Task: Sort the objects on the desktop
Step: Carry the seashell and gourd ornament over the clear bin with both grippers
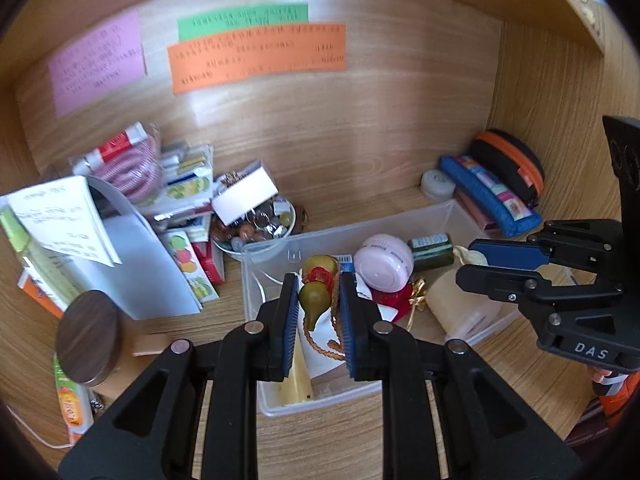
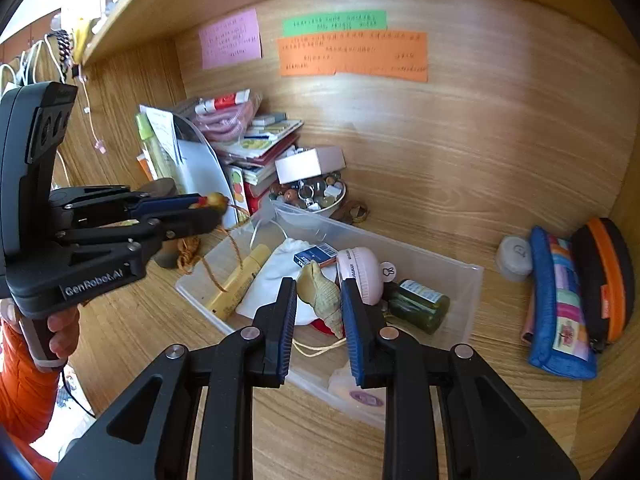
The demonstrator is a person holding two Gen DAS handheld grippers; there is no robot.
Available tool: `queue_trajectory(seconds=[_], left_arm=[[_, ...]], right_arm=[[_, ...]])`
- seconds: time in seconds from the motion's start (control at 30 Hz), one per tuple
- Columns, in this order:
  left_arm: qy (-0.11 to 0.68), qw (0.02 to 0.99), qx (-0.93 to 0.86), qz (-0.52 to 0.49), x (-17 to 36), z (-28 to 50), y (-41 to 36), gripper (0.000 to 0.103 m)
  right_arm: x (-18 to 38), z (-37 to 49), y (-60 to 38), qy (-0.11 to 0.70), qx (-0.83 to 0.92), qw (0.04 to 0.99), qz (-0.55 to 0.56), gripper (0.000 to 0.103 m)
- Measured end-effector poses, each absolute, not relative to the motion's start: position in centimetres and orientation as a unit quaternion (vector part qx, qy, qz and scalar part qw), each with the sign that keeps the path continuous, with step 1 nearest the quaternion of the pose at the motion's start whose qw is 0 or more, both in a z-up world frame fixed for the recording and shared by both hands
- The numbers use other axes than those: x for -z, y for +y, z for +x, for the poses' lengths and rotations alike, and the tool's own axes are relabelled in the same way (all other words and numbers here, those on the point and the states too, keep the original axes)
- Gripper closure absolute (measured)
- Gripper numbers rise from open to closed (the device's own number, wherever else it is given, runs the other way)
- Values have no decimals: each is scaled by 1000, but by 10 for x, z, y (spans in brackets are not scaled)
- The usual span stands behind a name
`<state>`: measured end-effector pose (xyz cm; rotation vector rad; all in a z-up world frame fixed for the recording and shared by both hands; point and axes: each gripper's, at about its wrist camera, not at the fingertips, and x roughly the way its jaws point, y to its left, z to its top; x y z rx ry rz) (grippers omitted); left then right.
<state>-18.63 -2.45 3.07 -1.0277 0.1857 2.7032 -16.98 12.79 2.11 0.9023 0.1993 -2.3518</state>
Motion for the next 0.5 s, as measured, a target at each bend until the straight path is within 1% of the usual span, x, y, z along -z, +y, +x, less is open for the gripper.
queue_trajectory(seconds=[0.5], left_arm=[[73, 129, -897, -415, 29, -226, -13, 84]], right_arm=[[27, -209, 108, 81, 860, 311, 396, 82]])
